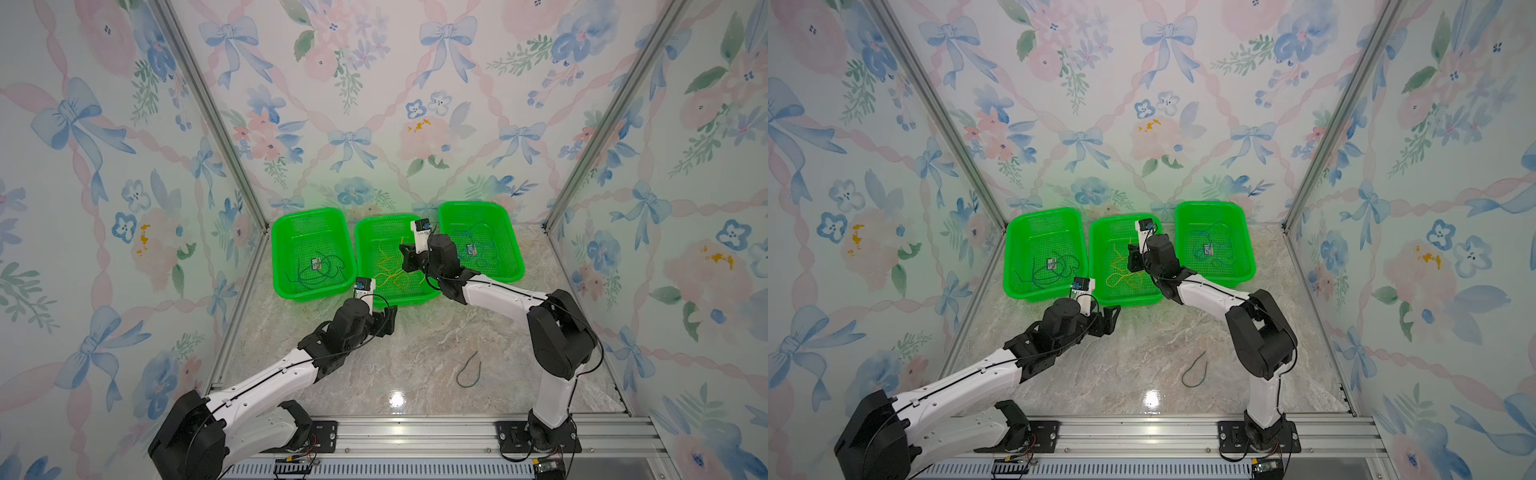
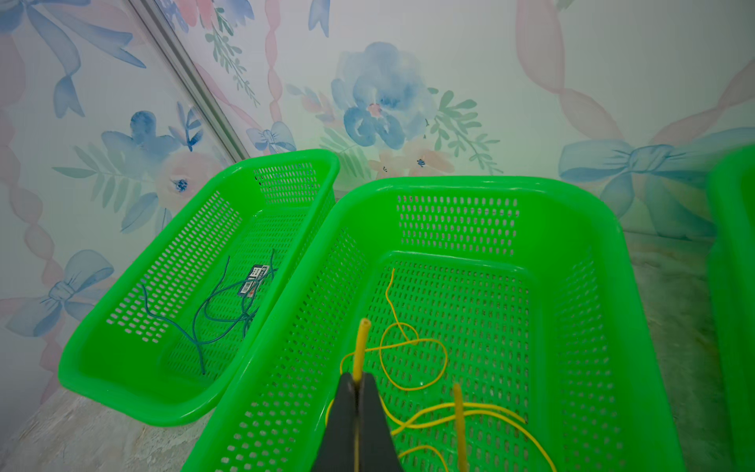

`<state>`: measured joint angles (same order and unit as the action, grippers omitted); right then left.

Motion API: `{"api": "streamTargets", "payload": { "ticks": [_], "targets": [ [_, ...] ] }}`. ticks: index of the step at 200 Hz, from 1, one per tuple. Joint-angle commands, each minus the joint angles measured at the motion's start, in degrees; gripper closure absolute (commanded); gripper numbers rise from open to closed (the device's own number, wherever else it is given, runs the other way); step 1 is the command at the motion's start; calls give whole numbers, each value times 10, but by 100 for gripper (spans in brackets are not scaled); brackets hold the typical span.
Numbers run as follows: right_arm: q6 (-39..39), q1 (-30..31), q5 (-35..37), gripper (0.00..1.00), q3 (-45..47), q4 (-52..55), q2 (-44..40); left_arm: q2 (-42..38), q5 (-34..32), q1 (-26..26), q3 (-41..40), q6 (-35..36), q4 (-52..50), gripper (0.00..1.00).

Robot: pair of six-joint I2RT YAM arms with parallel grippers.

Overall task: Untangle and sort cables by color
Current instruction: Place the cable in the bin, then pick up the cable at the center of the board.

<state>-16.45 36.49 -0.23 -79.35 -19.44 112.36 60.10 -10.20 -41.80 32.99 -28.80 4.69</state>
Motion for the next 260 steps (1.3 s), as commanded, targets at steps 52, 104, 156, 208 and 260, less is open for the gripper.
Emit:
{"api": "streamTargets", "payload": {
  "ticks": [52,104,156,208,260],
  "targets": [
    [-12,-5,-2,69,-115,124,50,-49,74,4,-28,-12,-40,16],
    [-13,-19,1,65,-4,189,-116,6,128,-23,4,13,-39,17],
    [-34,-56,22,43,220,245,-348,155,168,-115,112,68,-39,20],
    [-38,-152,49,7,376,345,-529,332,232,-219,230,101,-43,24],
    [-58,-219,35,6,431,334,-605,437,217,-248,299,94,-126,33]
  ]
}}
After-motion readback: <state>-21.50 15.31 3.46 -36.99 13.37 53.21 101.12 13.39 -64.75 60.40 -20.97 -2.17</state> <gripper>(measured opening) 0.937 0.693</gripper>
